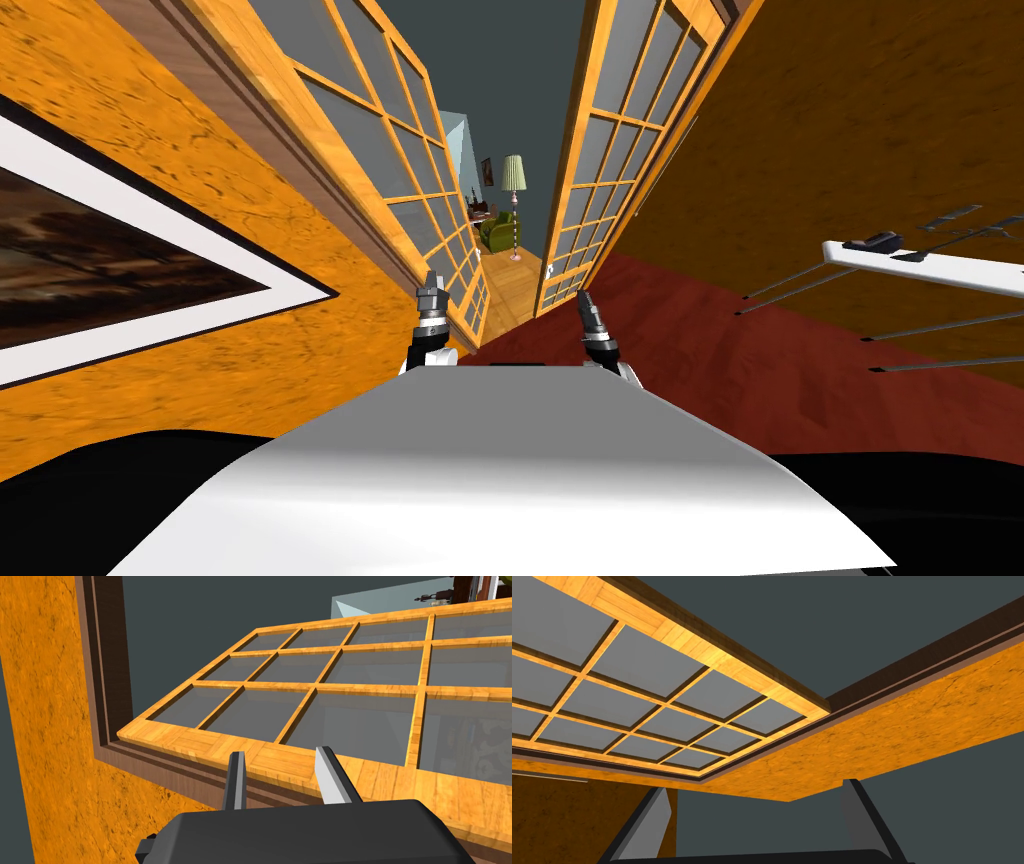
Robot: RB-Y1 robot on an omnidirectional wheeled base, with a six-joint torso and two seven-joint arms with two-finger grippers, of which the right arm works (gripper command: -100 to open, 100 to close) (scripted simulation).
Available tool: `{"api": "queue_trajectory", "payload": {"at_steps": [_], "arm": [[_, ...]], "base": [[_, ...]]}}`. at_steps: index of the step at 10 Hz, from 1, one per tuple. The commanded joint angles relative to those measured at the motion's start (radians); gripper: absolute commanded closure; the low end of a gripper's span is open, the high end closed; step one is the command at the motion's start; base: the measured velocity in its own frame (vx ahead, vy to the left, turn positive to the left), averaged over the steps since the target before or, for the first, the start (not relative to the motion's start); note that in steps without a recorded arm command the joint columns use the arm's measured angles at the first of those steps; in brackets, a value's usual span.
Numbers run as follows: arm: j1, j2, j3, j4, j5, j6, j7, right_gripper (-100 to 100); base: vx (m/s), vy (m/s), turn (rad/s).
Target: Push the door open
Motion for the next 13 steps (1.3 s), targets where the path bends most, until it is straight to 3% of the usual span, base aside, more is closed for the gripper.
{"api": "queue_trajectory", "payload": {"at_steps": [1,13], "arm": [[-0.004,-0.002,-0.009,0.03,0.017,-0.013,0.03,-100],[-0.023,0.003,-0.071,0.244,0.149,-0.099,0.245,-100]], "base": [[0.088,-0.066,0.058],[0.086,-0.07,0.073]]}}
